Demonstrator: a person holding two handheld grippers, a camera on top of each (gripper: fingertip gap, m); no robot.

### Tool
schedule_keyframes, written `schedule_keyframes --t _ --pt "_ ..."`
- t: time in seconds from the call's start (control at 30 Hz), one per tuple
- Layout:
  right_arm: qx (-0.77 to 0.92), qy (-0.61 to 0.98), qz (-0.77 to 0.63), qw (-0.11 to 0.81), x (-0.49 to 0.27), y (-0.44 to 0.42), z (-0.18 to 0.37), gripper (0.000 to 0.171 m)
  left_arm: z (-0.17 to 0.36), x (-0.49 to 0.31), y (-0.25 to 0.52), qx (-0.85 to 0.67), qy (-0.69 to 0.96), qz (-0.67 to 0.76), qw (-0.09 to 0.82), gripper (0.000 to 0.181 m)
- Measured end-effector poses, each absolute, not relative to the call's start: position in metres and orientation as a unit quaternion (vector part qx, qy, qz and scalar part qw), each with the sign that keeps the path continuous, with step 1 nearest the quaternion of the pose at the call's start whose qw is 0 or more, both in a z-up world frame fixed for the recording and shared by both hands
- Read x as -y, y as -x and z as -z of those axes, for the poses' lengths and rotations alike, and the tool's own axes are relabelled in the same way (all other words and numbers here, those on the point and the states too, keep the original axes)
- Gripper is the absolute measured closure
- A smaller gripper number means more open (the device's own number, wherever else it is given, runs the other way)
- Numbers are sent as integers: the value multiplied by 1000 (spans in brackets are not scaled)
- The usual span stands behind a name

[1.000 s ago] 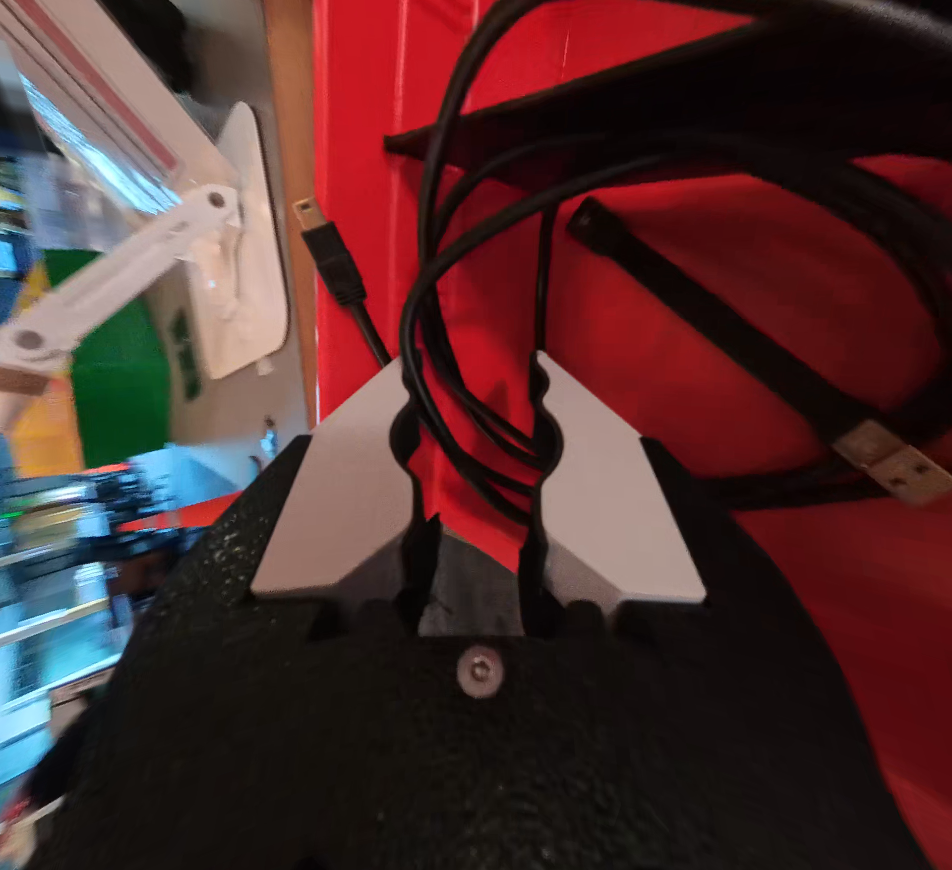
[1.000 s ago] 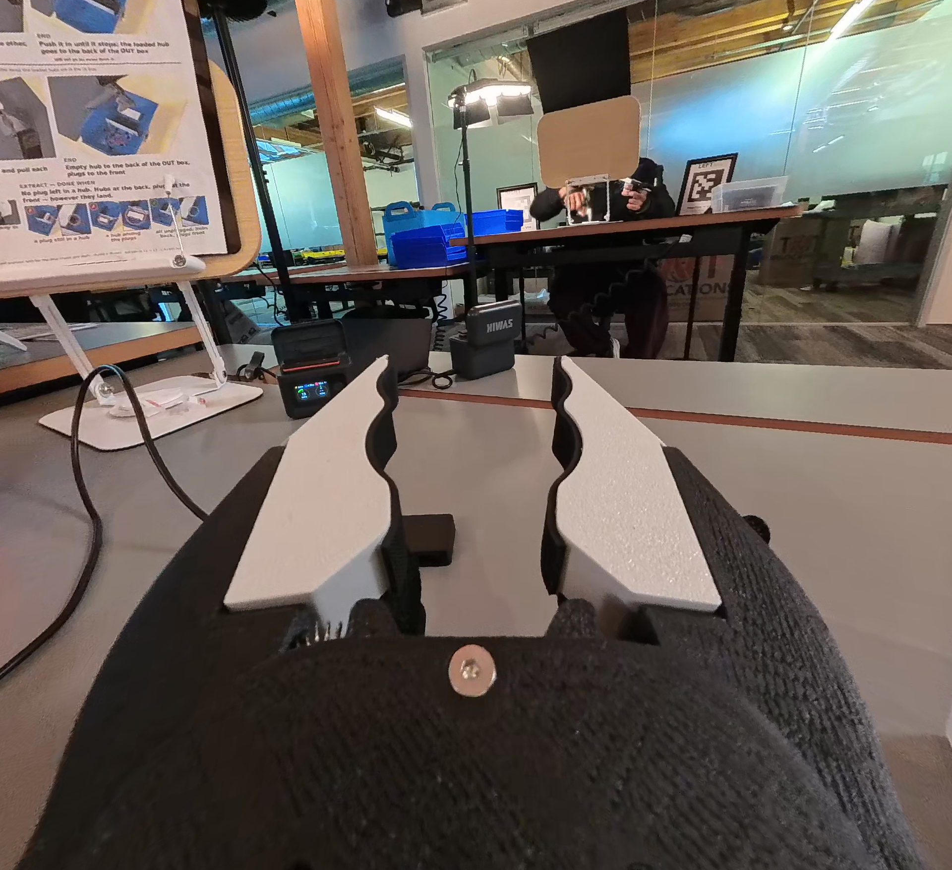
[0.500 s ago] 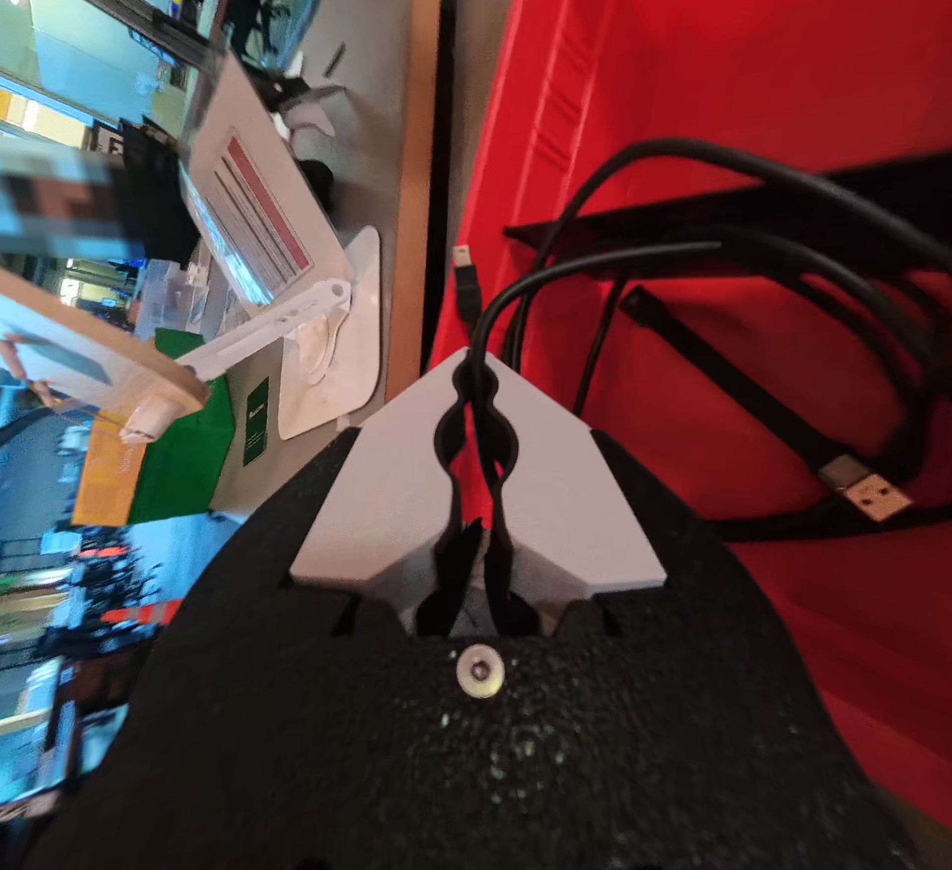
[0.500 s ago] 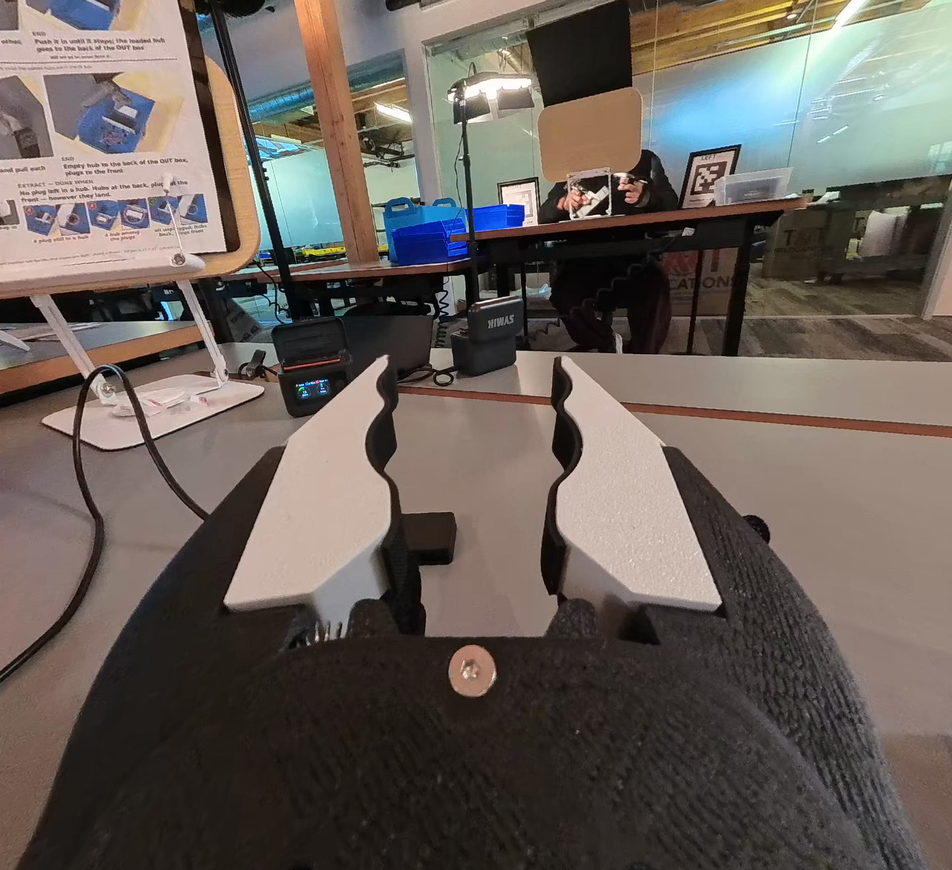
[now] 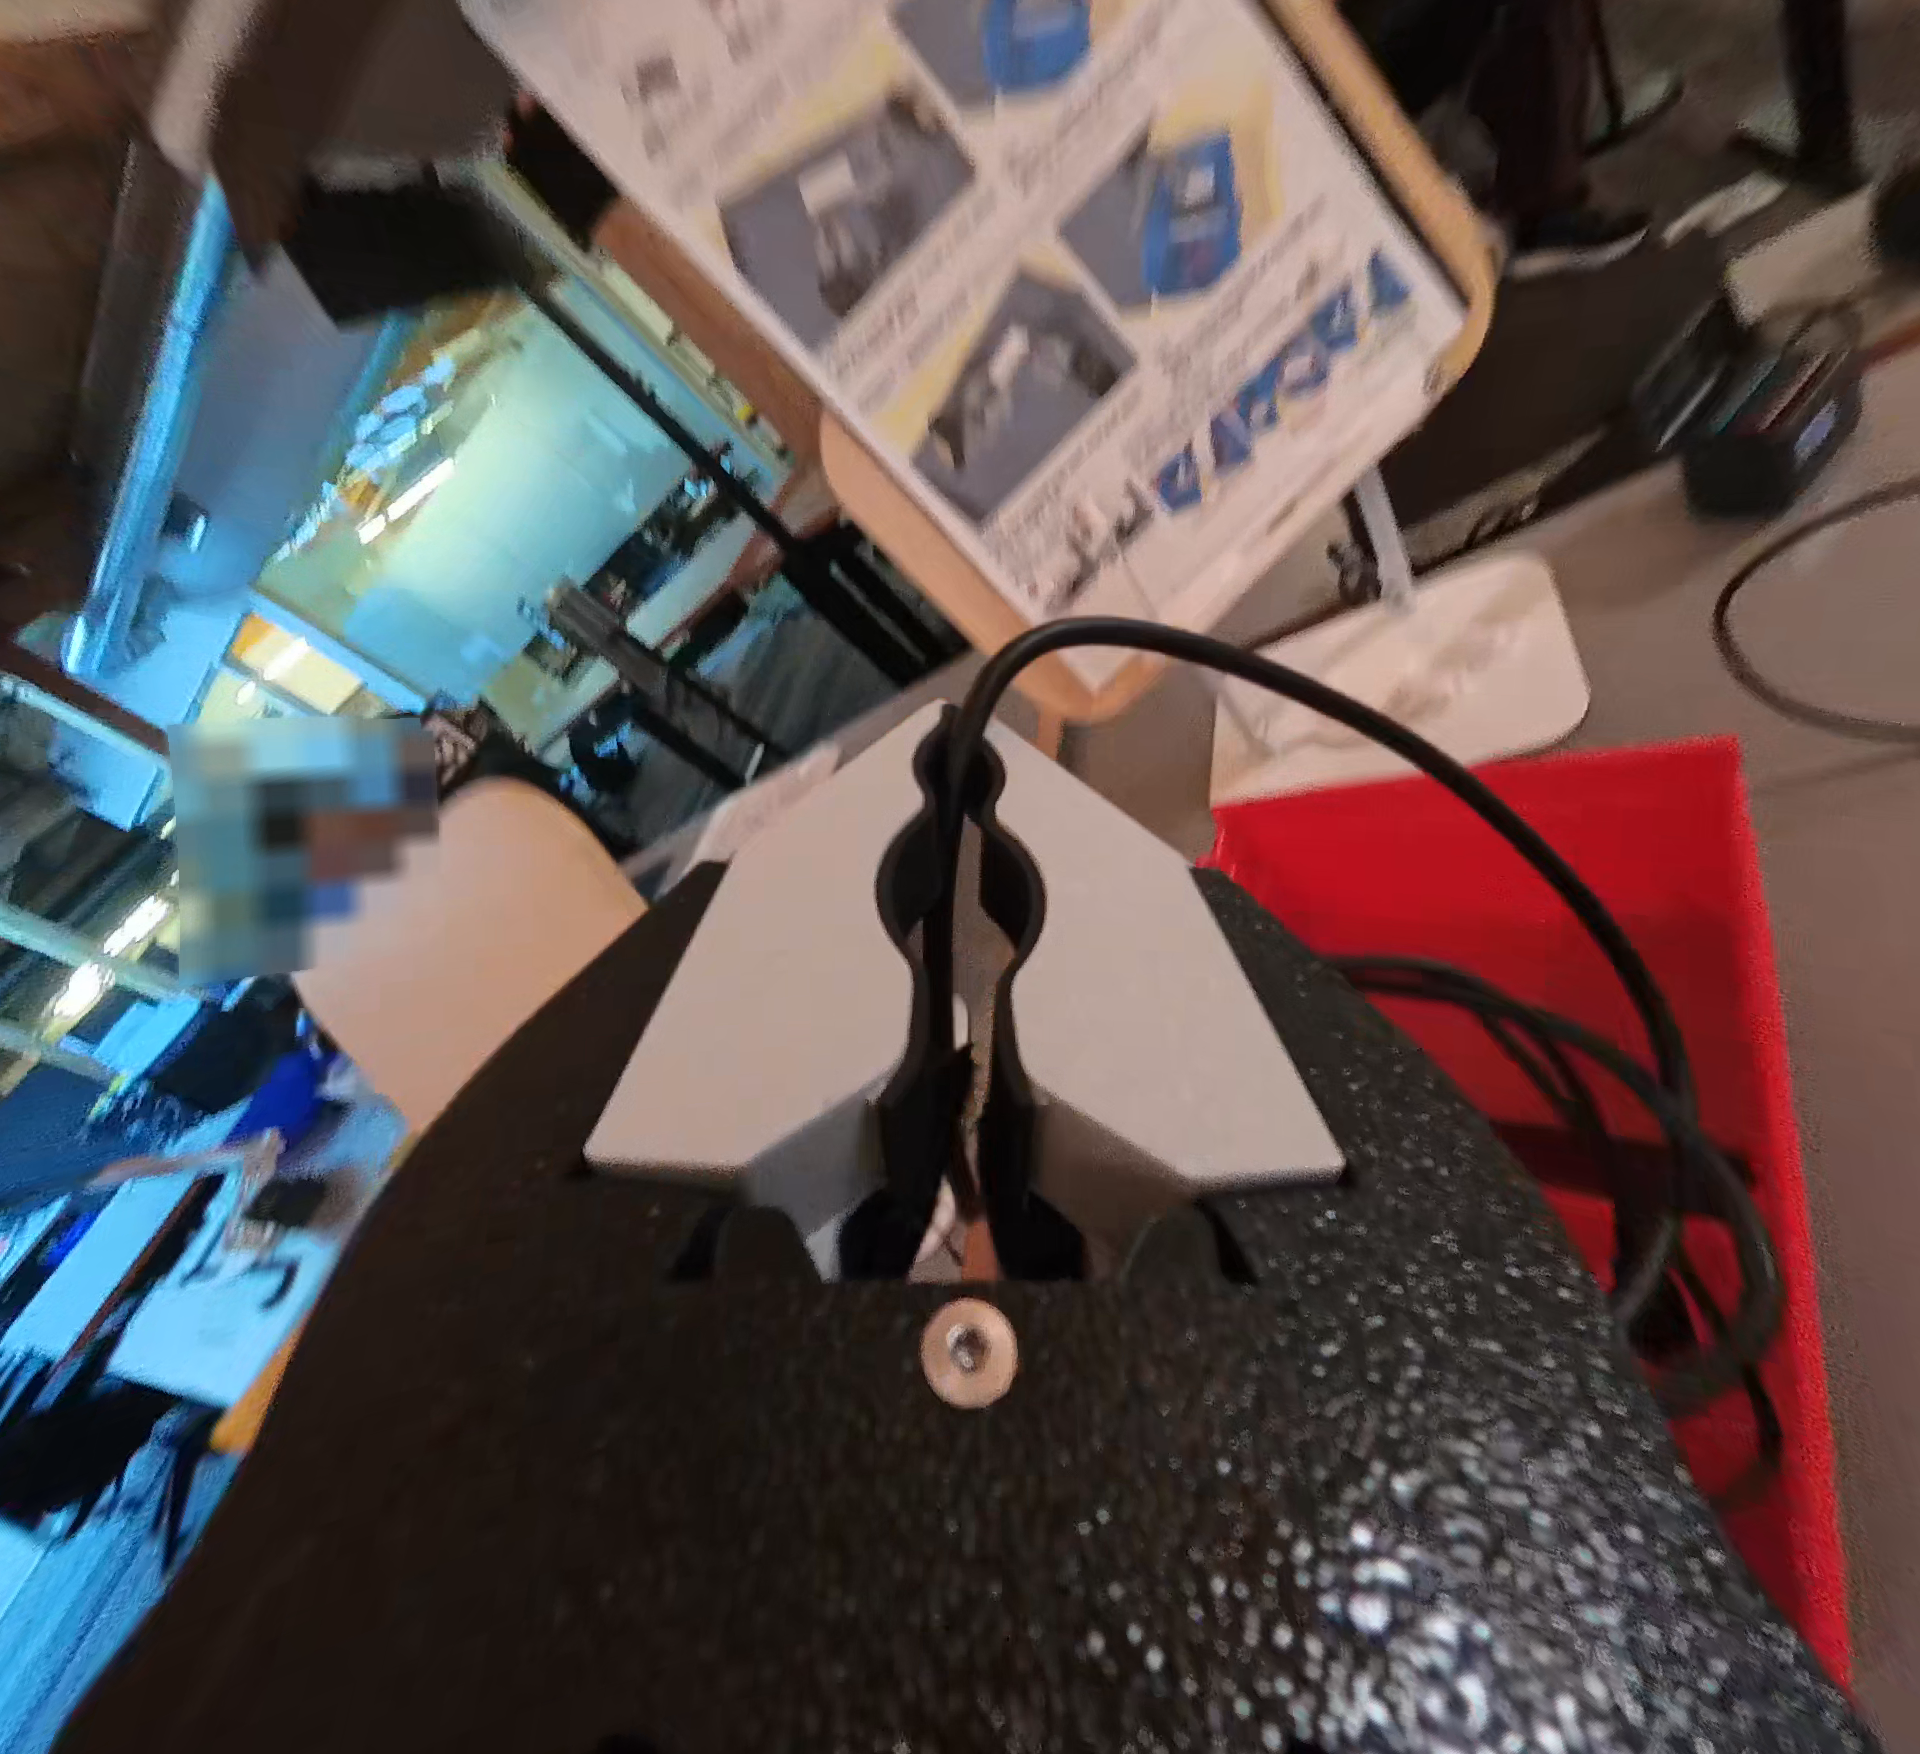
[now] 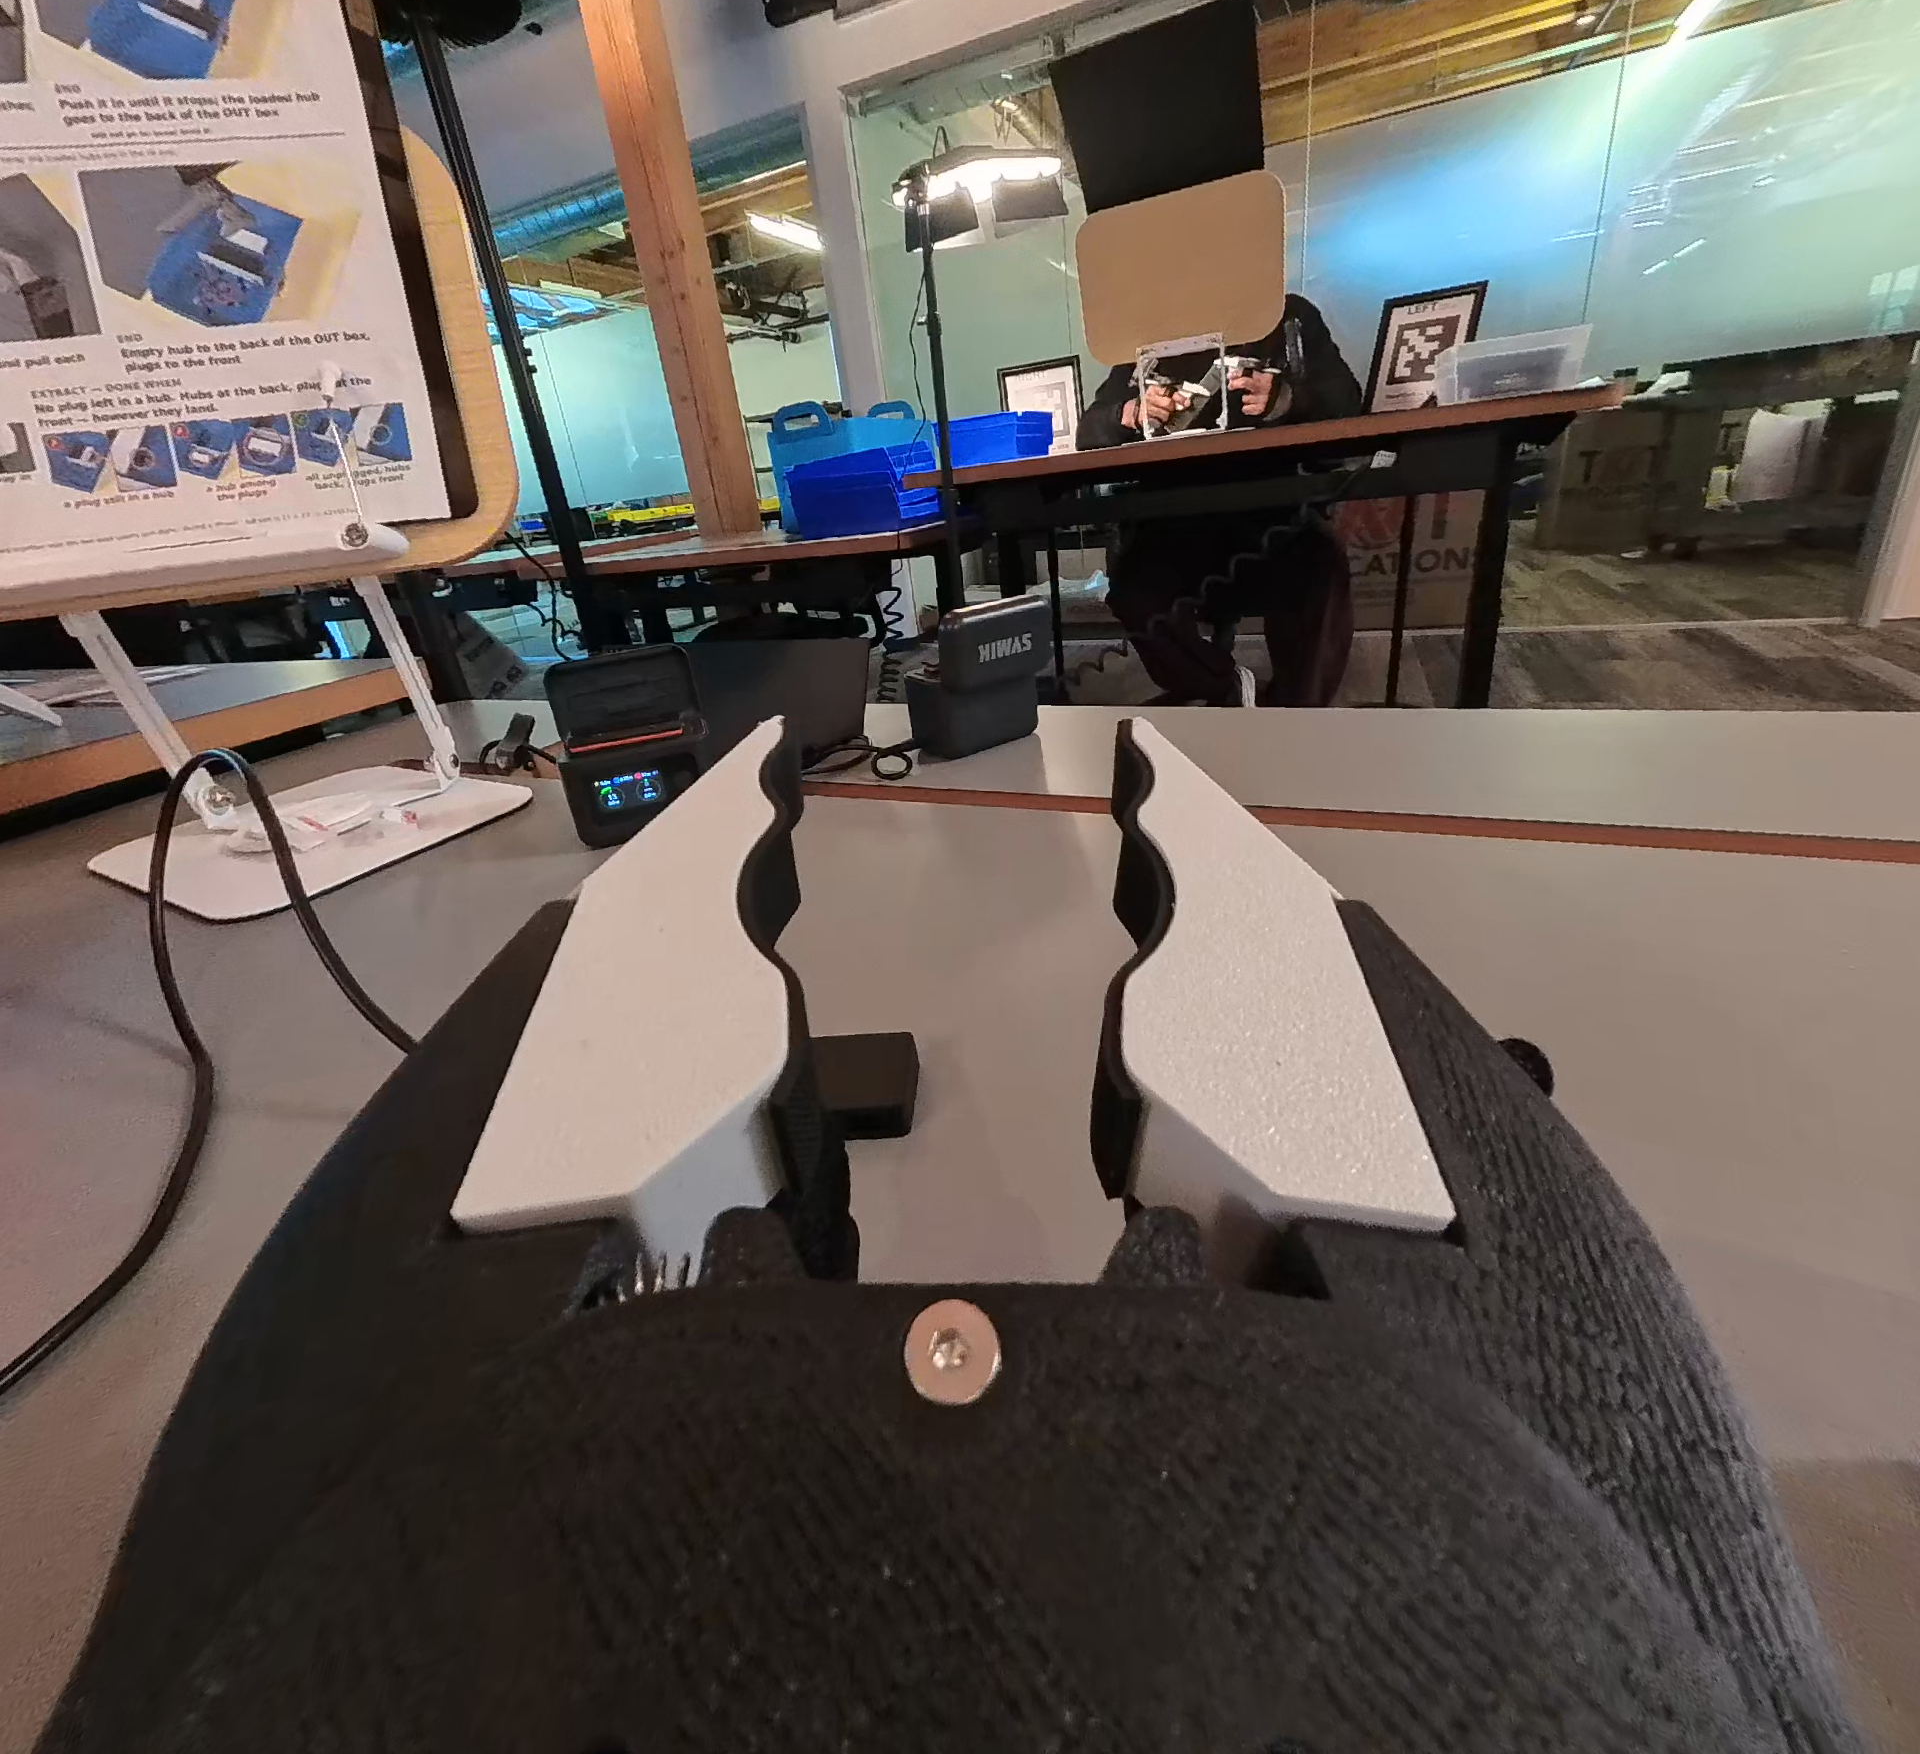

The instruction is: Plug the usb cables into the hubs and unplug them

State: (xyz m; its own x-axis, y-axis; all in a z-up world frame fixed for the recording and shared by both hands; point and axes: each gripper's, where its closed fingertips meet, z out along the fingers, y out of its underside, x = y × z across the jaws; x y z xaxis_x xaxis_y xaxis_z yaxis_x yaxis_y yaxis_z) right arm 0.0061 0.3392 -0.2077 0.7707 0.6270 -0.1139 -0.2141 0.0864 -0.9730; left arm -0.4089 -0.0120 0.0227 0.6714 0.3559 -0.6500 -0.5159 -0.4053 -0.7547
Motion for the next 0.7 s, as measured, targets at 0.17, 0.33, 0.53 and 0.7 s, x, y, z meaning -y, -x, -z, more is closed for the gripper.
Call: schedule_keyframes --t 0.17,0.33,0.53,0.7 --pt "164 609 -296 718 -340 -8 207 112 -102 -29 335 -134 704 -337 610 181" --pt "165 609 -297 717 -340 -7 207 112 -147 -73 255 -220 669 -306 640 181" --pt "148 609 -304 718 -343 -12 206 112 -147 -122 180 -293 658 -258 643 181" --pt "133 610 -316 715 -344 -16 206 112 -50 -169 157 -331 725 -199 570 181"
